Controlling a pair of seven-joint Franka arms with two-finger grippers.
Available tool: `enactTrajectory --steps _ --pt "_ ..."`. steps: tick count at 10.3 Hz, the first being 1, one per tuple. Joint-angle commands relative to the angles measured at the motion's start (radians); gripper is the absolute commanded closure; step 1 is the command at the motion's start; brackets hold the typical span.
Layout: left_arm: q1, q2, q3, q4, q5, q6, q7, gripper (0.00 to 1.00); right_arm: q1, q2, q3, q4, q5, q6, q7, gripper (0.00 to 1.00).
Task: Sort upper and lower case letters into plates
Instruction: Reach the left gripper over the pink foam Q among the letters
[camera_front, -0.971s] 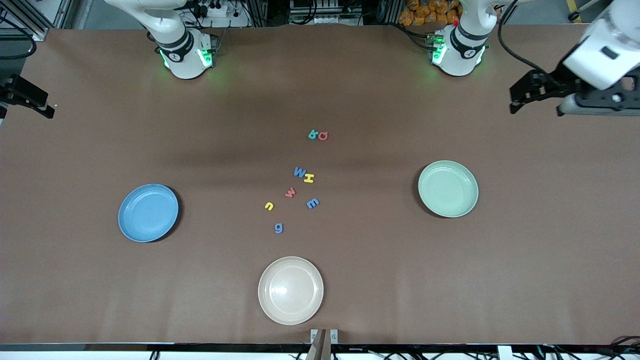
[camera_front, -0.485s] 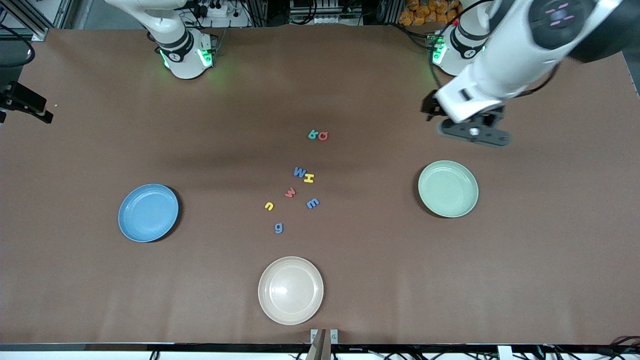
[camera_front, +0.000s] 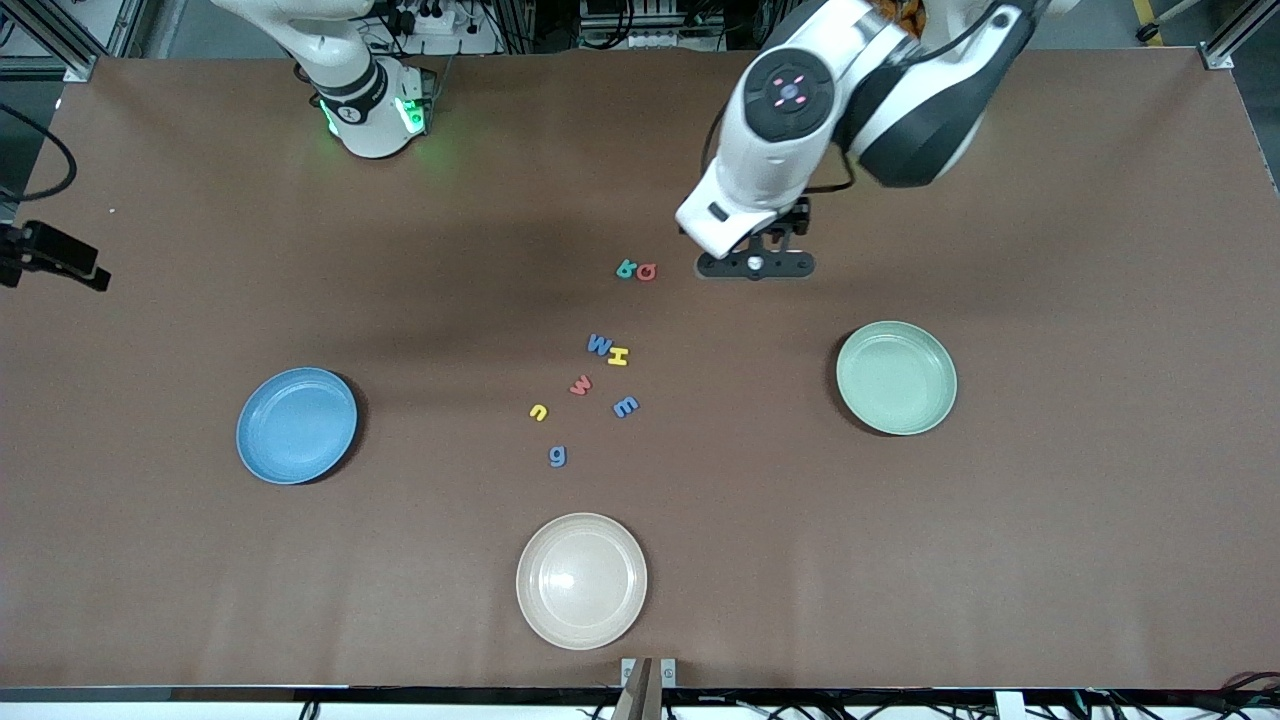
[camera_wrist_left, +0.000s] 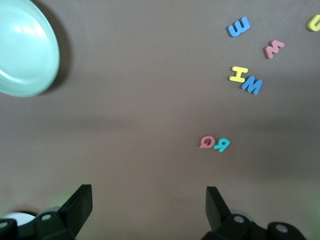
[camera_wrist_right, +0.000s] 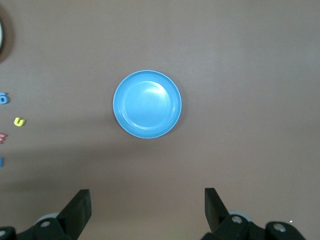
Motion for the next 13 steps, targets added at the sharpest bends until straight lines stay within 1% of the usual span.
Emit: enactTrajectory --steps 1,2,3,4,5,6,8,9,10,11,12,13 --pt "-0.064 0.081 0.004 0.02 -0.01 0.059 -0.227 0.0 -0.036 0.044 0.012 0.012 -0.012 0.003 -0.005 0.0" --pt "-0.072 0.117 0.004 0.02 -0.009 0.083 -0.262 0.0 -0.036 0.043 0.012 0.012 -0.012 -0.003 -0.005 0.0" --pt "-0.092 0.149 0.004 0.009 -0.013 0.141 -0.279 0.0 -0.036 0.043 0.012 0.012 -0.012 -0.011 -0.006 0.0" --pt "-0.113 0.16 0.004 -0.012 -0.024 0.201 -0.341 0.0 -0.036 0.043 0.012 0.012 -0.012 -0.014 -0.008 0.0" --pt "-0.132 0.177 0.005 -0.038 -0.023 0.264 -0.445 0.0 -0.033 0.041 0.012 0.012 -0.012 -0.02 -0.006 0.0" --pt "-0.135 0.186 0.007 -0.067 -0.009 0.309 -0.533 0.0 -0.03 0.037 0.014 0.012 -0.012 -0.026 -0.006 0.0" --pt "-0.153 0.2 0.01 -0.164 -0.009 0.497 -0.63 0.0 -0.022 0.032 0.019 0.013 -0.012 -0.037 -0.005 0.0" --pt "-0.17 0.2 0.015 -0.214 0.013 0.562 -0.662 0.0 -0.01 0.031 0.019 0.012 -0.012 -0.04 0.0 0.0" --pt "-0.169 0.201 0.015 -0.253 0.08 0.594 -0.7 0.0 -0.009 0.032 0.019 0.012 -0.012 -0.043 0.003 0.0" --pt "-0.164 0.206 0.015 -0.288 0.118 0.635 -0.743 0.0 -0.009 0.034 0.019 0.01 -0.012 -0.045 -0.002 0.0" --pt "-0.161 0.209 0.015 -0.352 0.143 0.719 -0.8 0.0 -0.009 0.032 0.019 0.001 -0.012 -0.045 -0.003 0.0" --pt "-0.162 0.207 0.015 -0.392 0.19 0.779 -0.873 0.0 -0.007 0.034 0.019 0.001 -0.013 -0.043 0.0 0.0"
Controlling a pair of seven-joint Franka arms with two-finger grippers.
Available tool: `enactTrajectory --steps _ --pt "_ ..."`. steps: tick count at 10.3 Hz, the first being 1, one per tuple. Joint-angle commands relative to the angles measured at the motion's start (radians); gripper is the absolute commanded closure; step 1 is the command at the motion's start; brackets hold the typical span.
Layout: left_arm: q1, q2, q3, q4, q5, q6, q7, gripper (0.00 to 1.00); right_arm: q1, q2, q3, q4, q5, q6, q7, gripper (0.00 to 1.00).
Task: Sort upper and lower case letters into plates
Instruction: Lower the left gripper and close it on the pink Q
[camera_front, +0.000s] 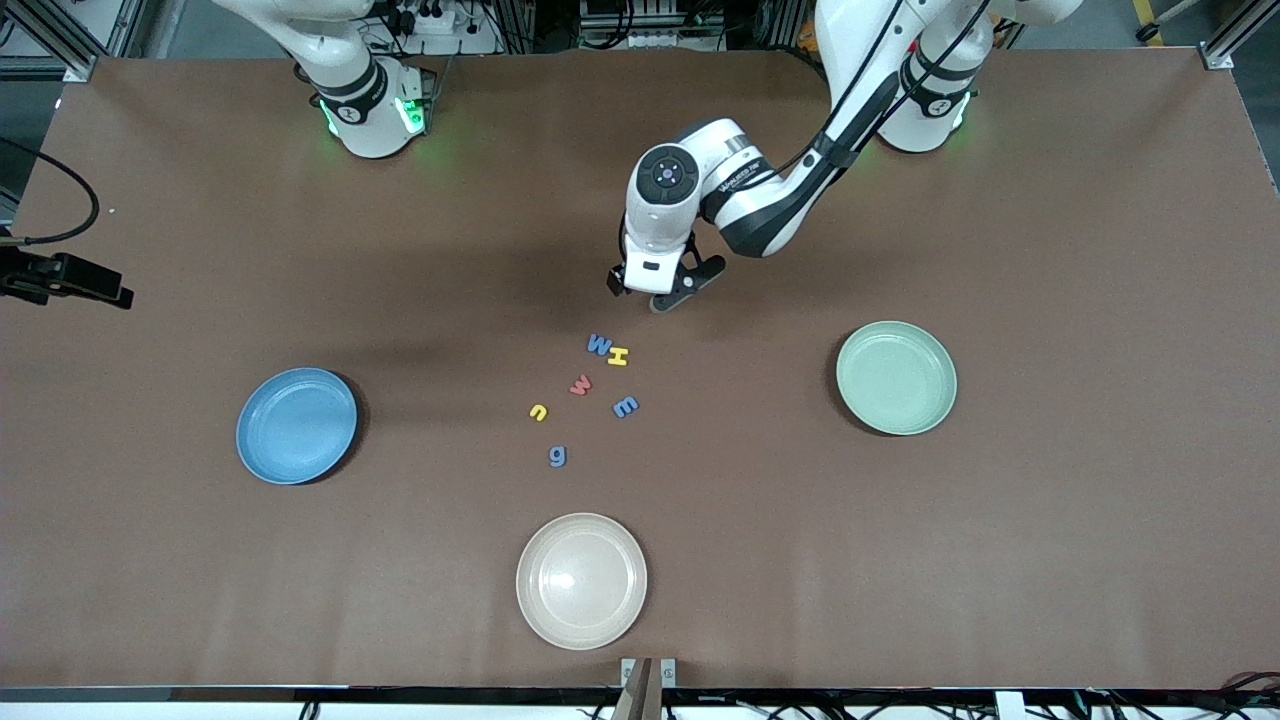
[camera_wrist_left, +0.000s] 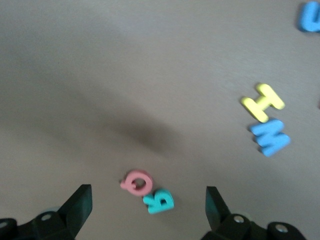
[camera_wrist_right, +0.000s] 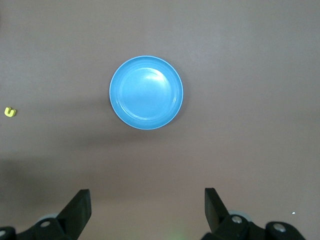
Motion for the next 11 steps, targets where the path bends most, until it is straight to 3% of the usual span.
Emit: enactTrajectory --steps 1,5,11 --pt "-0.015 -0.013 0.005 -0.074 0.111 0.091 -0.175 0.0 0.003 -0.006 0.002 -0.003 -0.014 -0.004 -0.001 0.0" --pt "-0.066 0.049 0.005 -0.073 0.299 0.096 -0.442 0.0 0.032 -0.001 0.002 -0.003 -0.057 0.004 0.005 0.0" --pt "-0.092 0.119 0.005 -0.013 0.31 0.096 -0.53 0.0 0.032 0.002 0.002 -0.003 -0.057 0.007 0.005 0.0"
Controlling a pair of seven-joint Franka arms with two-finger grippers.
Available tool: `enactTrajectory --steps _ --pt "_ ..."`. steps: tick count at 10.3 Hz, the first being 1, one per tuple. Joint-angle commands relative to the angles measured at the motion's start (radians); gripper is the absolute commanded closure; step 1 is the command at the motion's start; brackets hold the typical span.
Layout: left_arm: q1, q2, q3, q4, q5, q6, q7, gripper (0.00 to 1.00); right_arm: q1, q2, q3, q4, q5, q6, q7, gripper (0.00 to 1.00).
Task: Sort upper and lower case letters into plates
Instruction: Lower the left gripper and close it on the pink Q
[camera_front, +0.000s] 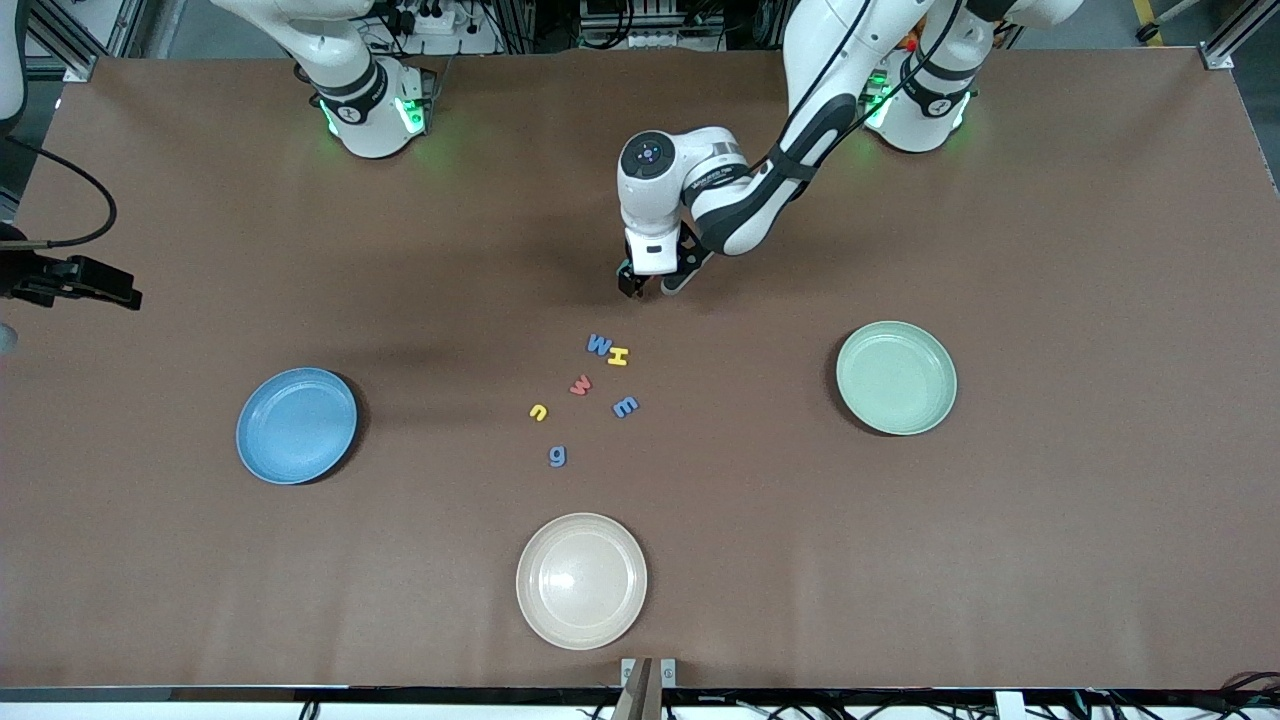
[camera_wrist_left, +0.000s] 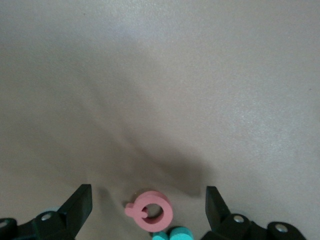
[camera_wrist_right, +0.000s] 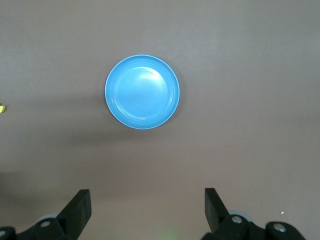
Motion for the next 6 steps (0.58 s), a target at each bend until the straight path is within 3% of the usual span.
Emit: enactTrajectory --steps 1,6 --pt "-0.035 0.035 0.005 0.035 0.033 0.006 -0.057 0.0 0.002 -0.002 0.001 -0.001 -0.015 0.003 0.005 0.0" --pt "-0.032 0.041 0.005 0.035 0.039 0.004 -0.057 0.11 0.001 -0.002 0.001 0.002 -0.015 0.006 0.005 0.0"
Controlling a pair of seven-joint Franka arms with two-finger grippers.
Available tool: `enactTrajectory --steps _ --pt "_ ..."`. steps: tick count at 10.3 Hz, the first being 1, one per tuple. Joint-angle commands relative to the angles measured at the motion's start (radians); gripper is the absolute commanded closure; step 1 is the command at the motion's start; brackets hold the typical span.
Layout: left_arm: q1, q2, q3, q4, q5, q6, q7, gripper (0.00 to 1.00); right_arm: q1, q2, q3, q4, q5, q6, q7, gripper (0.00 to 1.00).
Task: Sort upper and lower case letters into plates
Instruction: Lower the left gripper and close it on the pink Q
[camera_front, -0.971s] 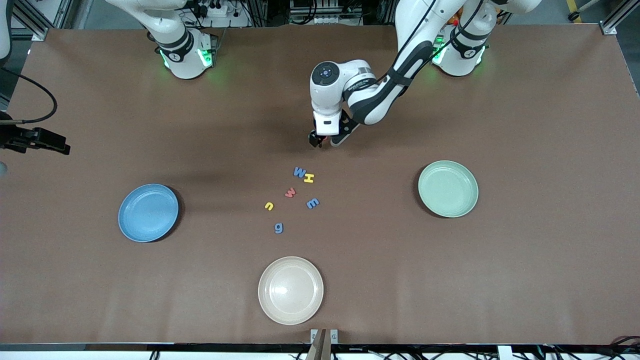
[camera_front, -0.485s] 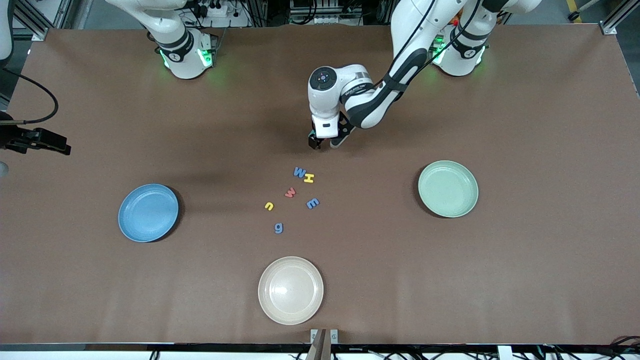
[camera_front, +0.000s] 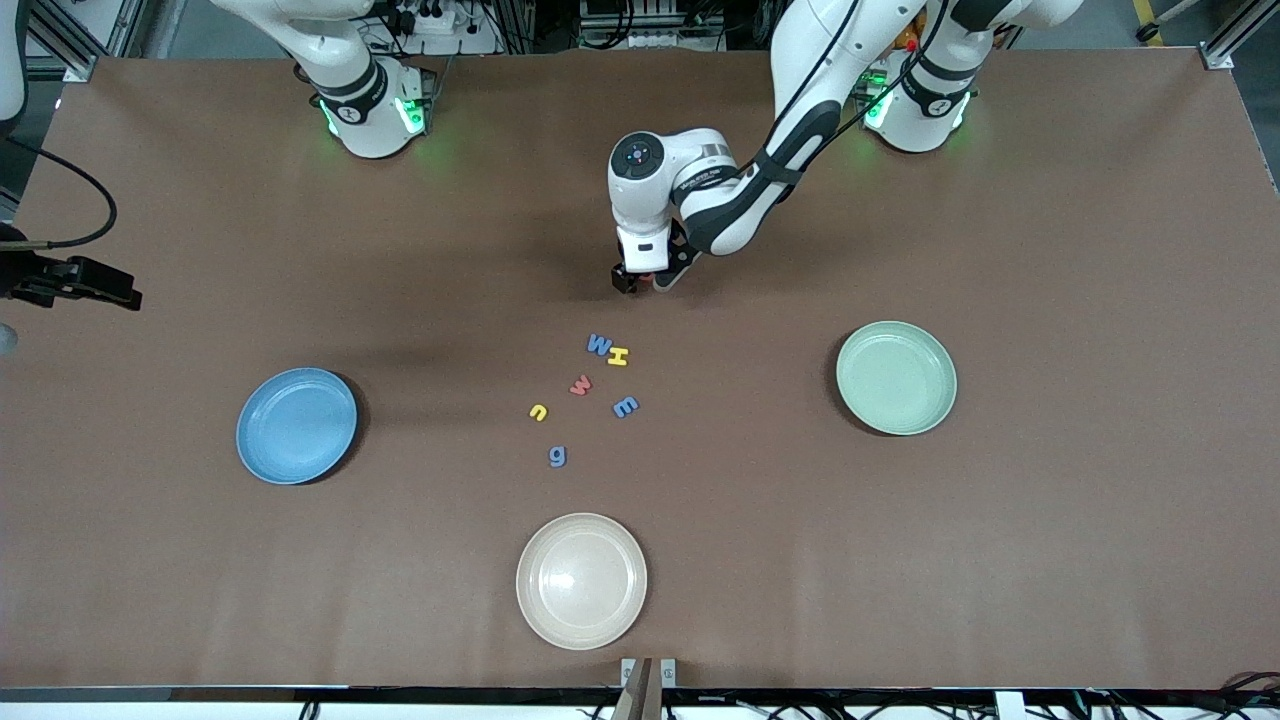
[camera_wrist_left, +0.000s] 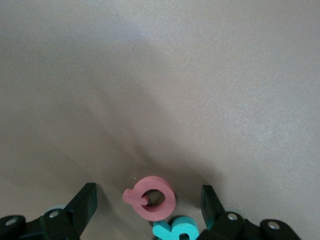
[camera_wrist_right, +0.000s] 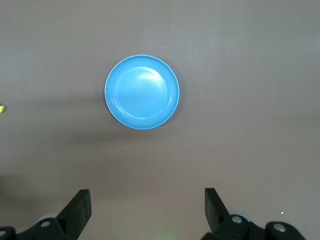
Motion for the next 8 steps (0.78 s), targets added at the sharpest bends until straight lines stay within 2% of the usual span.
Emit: enactTrajectory --steps 1,2,4,5,8 --pt "-0.002 0.01 0.004 0.014 0.04 0.004 -0.033 0.2 0.004 -0.001 0.001 0.001 -0.014 0.018 0.006 0.0" --pt "-0.002 0.012 0.004 0.012 0.04 0.004 -0.033 0.25 0.005 -0.001 0.001 0.001 -0.014 0.021 0.006 0.0" --pt "-0.001 0.01 0.004 0.014 0.037 0.004 -0.033 0.27 0.005 0.004 0.001 0.001 -0.012 0.021 0.006 0.0" --pt "-0.001 0.012 0.004 0.014 0.035 0.004 -0.033 0.33 0.007 0.004 0.001 -0.001 -0.014 0.02 0.006 0.0" --pt "-0.001 0.013 0.006 0.021 0.029 0.004 -0.033 0.4 0.005 0.002 0.001 -0.002 -0.012 0.016 0.0 0.0"
